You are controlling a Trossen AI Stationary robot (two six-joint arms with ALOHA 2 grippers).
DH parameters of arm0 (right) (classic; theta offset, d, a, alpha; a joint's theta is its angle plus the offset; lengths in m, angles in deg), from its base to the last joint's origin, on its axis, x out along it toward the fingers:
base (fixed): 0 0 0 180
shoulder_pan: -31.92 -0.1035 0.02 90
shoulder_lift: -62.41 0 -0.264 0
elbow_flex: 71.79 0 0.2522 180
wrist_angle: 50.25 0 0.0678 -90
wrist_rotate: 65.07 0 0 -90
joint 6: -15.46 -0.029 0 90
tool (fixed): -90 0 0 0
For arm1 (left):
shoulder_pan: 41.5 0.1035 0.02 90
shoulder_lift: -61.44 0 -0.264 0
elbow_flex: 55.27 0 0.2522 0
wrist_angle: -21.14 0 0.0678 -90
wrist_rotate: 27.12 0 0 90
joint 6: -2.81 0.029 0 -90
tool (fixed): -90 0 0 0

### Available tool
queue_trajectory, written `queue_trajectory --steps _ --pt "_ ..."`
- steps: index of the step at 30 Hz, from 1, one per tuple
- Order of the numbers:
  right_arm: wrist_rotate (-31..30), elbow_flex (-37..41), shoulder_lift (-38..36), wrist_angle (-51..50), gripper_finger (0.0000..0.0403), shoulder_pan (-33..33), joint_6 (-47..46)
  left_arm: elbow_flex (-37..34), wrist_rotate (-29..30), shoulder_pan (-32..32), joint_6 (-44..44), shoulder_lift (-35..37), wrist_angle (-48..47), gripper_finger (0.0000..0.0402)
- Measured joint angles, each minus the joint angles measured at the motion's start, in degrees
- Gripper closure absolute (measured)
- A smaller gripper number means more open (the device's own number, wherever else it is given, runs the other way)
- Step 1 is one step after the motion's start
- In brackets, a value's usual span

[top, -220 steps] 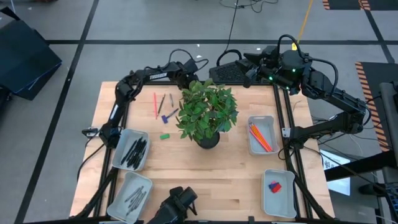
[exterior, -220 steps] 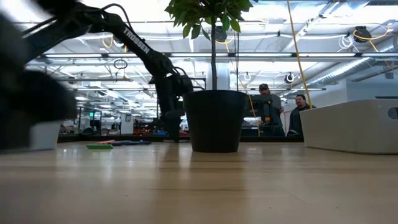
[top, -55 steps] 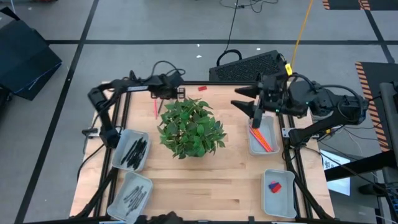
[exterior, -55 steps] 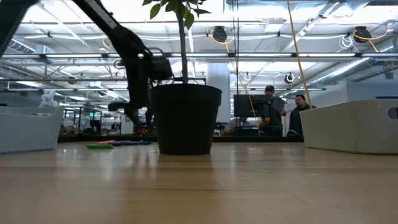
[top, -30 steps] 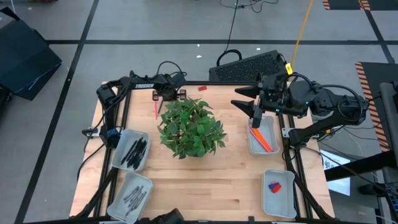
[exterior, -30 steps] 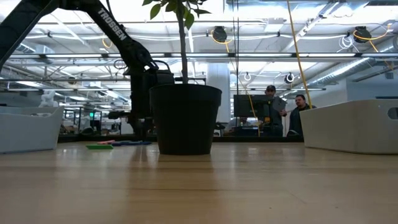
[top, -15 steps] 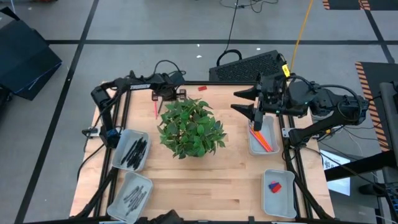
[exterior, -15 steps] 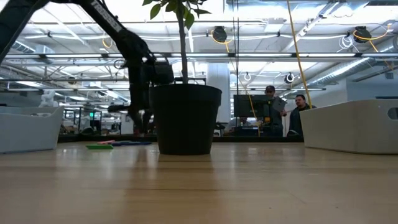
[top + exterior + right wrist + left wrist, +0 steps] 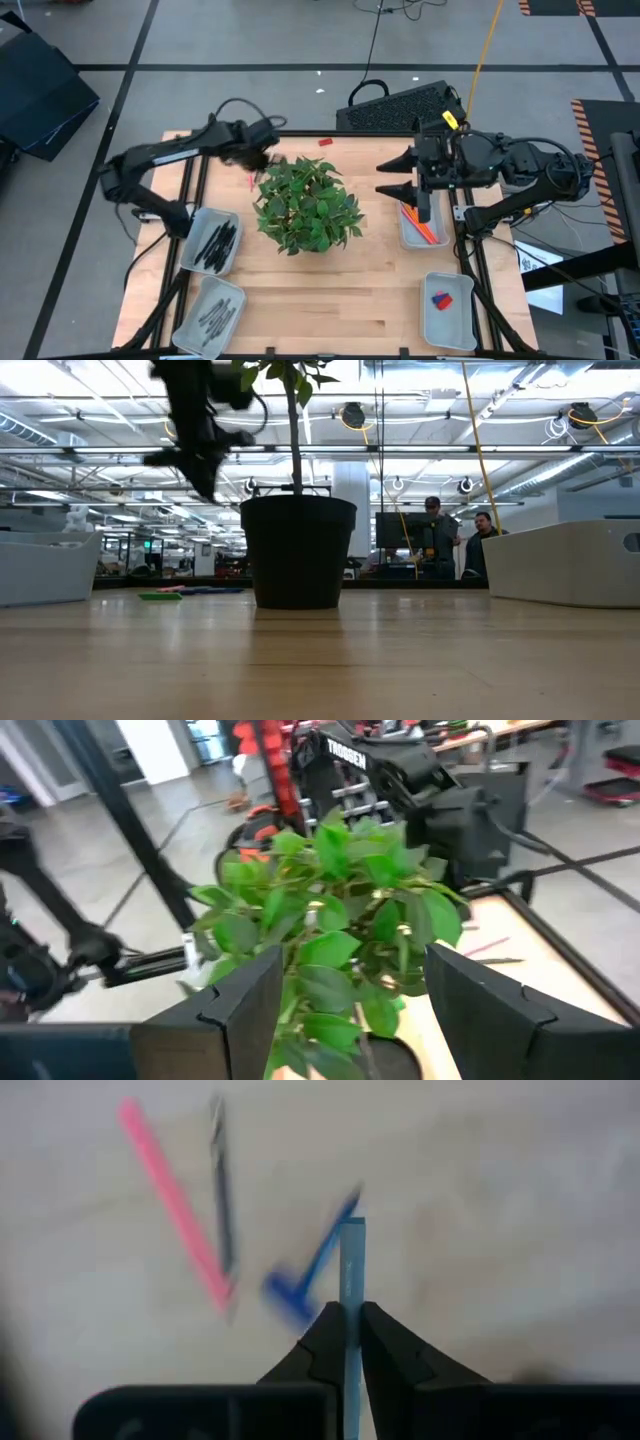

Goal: Sort crayons/erasers/pens/pencils in bins
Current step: Put the gray crayon into the bottom left gray bin

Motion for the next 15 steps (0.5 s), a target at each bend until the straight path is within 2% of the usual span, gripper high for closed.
queue_trajectory --steps 3,8,15 --pt "2.7 0.0 -0.3 0.1 0.017 0.0 0.4 0.0 0.2 -5.8 -2.9 5.3 -9.3 0.0377" --pt "3.2 0.0 -0.4 0.1 0.017 0.0 3.1 0.0 -0.8 -18.5 -12.9 12.5 -21.8 0.0373" --pt "2.5 0.0 -0.4 0.2 0.017 0.4 2.9 0.0 -3.0 -41.4 -31.6 17.6 -22.4 0.0372"
